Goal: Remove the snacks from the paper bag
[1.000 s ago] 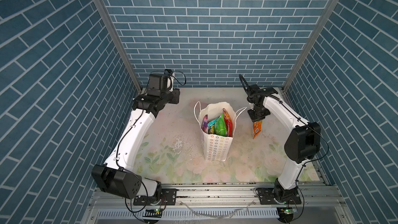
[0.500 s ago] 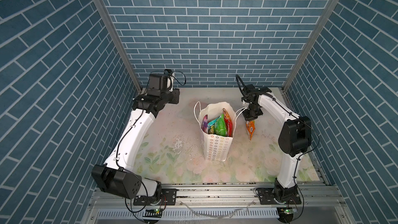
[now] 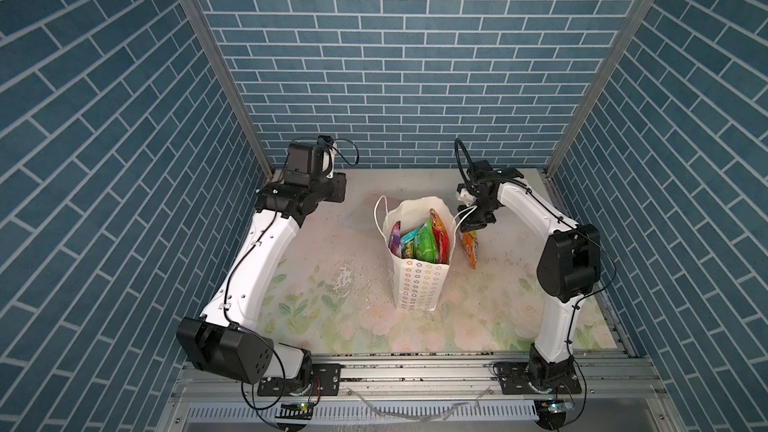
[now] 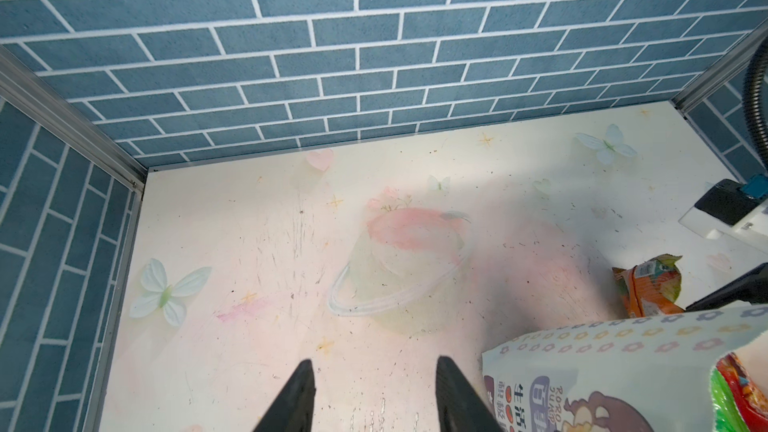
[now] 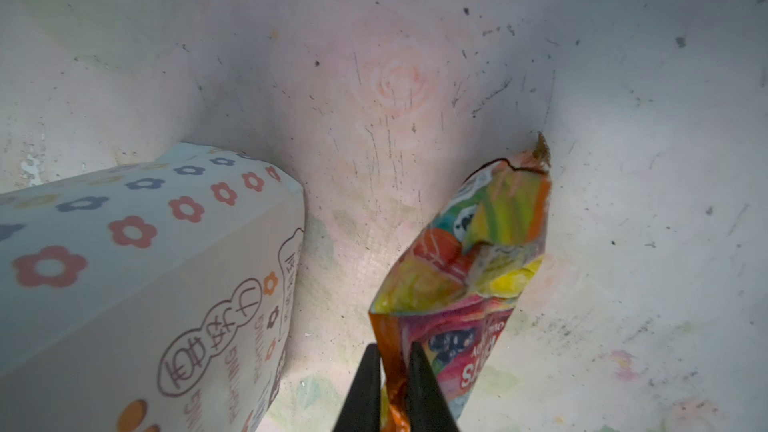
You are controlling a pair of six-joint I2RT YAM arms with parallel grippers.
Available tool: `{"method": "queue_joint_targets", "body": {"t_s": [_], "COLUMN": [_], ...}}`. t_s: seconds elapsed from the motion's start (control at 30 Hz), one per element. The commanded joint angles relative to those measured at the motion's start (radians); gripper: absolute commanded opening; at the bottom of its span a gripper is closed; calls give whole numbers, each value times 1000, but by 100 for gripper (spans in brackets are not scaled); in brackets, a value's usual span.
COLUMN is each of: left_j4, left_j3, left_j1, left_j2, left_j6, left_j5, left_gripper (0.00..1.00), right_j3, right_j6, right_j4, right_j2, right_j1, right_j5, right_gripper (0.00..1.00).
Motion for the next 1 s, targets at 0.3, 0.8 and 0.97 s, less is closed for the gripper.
{"method": "queue_joint_targets", "body": {"t_s": [0.3, 0.8, 0.97], "left_j4": [-48, -259, -209], "left_j3": [19, 4, -28], "left_j1": [-5, -147, -230], "left_j2": [-14, -65, -67], "left_j6": [-5, -52, -122], "left_j5": [14, 13, 83], "left_gripper": [46, 46, 50], "right_j3": [-35, -145, -134], "right_j6": [47, 187, 183], "right_j4": [56, 215, 216], "right_j2": [-21, -218, -264], "right_j1": [-3, -145, -160], "right_j5": [-81, -45, -94], "right_gripper": [17, 16, 16]}}
